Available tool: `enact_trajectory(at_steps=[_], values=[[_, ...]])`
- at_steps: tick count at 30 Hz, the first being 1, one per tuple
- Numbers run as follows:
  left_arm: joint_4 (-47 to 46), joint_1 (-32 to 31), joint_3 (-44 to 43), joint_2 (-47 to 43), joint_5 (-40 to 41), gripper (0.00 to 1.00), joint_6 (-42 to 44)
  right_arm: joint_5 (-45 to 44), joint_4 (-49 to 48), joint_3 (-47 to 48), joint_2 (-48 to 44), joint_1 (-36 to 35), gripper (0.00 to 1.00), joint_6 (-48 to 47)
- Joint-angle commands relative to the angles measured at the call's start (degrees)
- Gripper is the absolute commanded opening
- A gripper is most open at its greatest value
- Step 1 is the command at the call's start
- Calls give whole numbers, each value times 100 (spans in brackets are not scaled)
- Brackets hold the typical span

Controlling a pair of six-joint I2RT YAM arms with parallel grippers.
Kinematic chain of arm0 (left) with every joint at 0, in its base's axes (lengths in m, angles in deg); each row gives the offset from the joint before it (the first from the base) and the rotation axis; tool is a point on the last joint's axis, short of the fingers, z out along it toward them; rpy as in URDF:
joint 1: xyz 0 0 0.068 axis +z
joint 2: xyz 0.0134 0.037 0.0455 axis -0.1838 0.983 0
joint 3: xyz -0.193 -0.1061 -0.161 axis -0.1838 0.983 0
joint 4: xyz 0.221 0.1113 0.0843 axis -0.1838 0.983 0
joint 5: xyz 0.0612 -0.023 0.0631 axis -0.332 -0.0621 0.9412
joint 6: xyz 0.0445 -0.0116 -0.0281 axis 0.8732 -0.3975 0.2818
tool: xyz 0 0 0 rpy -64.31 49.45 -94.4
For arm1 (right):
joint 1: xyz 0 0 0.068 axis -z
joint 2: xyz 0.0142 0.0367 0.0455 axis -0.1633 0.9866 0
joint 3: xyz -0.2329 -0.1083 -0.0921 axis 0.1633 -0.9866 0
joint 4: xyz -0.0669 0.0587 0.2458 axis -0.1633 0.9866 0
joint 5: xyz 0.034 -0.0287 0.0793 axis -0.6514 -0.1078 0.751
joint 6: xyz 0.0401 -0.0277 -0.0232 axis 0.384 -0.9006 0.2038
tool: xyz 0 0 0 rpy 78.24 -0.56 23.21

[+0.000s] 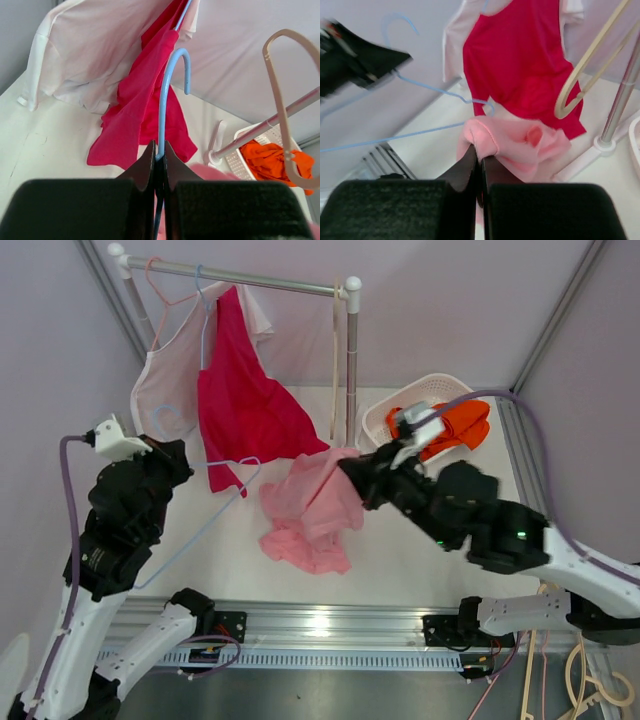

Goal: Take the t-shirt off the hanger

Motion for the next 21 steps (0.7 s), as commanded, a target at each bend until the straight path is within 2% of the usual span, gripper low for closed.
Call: enact_trajectory(at_steps=[1,3,4,6,8,9,11,13,14,16,18,19,20,21], values=[[-437,-25,29,313,3,1,-32,-762,1034,587,-332,-183,0,196],[-559,-25,-42,498,-120,1,30,-1191,2059,807,-139,-200,0,519],[-673,-25,-77,681,-286,1,100,-1907,2318,904,-104,-192,0,652],[-972,-25,-147,884,-375,1,205,-2422,2644,914,-147,141,0,829],[-1165,-25,-410,1201,-481,1,302,-1855,2410,922,-252,711,0,541],[-1384,-25,-542,1315,-559,1,346,-1687,2217,922,-340,1262,0,391],[-1491,-25,-911,1744,-683,1,451,-1275,1680,1106,-332,1713,0,-118],[-1413,-25,-1411,2105,-736,1,478,-1054,1469,1387,-34,2283,0,-574],[-1352,-25,-2014,2490,-779,0,548,-757,1181,1606,98,2443,0,-760],[-1281,-25,-2569,2826,-763,1,662,-509,532,1765,484,2901,0,-1182],[-1464,-16,-2757,3274,-911,1,820,-11,256,2045,861,3304,0,-1366],[-1517,-16,-2897,3450,-964,1,908,202,255,2317,1412,3794,0,-1394],[-1483,-8,-3429,3626,-999,1,1031,448,472,2703,1757,4068,0,-1368],[-1422,-7,-3643,4019,-1026,1,1075,929,692,3846,2160,4332,0,-1324]])
